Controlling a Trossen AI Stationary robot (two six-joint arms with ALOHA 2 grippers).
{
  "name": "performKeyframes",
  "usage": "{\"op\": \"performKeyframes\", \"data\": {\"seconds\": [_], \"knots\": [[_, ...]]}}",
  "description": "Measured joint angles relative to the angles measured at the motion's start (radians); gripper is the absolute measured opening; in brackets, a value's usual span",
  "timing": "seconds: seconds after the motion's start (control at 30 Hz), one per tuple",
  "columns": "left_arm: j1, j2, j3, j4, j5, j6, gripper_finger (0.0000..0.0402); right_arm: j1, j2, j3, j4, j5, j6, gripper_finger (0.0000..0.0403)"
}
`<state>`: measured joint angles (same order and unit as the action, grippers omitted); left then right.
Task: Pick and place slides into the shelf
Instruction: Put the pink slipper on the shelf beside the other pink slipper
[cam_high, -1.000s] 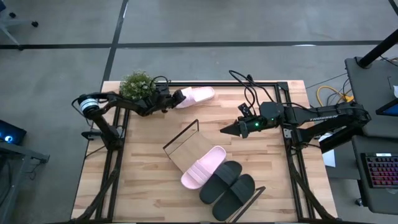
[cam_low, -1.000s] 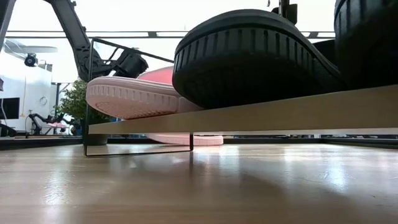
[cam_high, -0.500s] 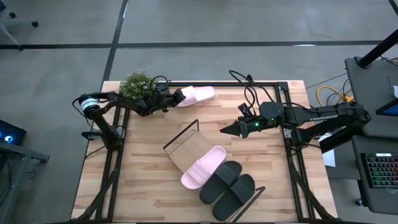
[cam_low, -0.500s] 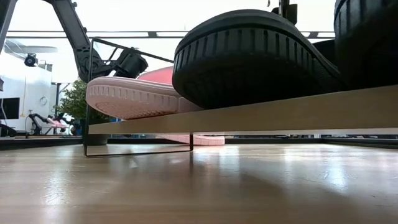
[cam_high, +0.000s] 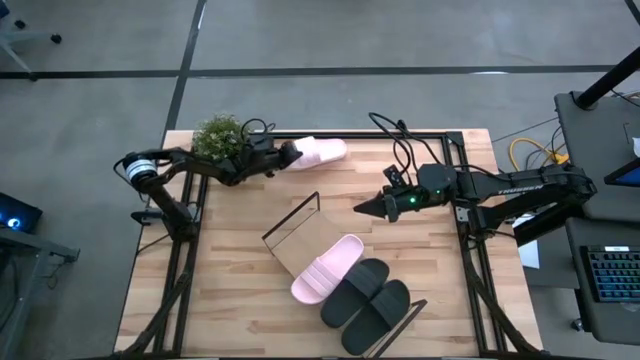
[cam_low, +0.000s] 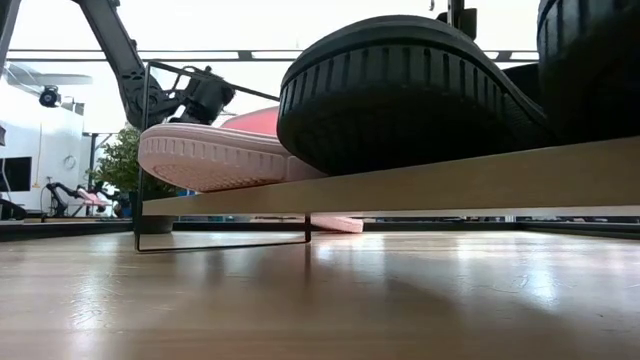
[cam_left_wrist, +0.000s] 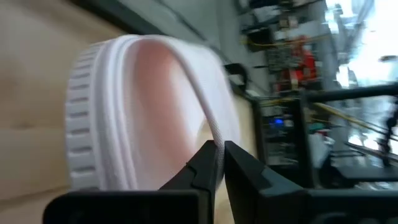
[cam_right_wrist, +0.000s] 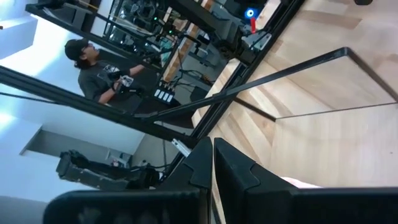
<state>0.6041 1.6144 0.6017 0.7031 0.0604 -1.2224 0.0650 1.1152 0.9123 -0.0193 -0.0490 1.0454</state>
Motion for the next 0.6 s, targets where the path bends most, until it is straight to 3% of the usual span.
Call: {"op": "performKeyframes", "data": {"seconds": [0.3, 0.6], "knots": [[-0.001, -0.157, 0.02, 0.001, -0.008, 0.008, 0.0008, 0.0, 0.0, 0.0, -0.007, 0.024, -0.02, 0.0009], [-0.005, -0.368, 0.073, -0.269, -0.009, 0.154, 0.0008, -0.001, 0.0, 0.0, -0.021, 0.034, -0.033, 0.0009]]}}
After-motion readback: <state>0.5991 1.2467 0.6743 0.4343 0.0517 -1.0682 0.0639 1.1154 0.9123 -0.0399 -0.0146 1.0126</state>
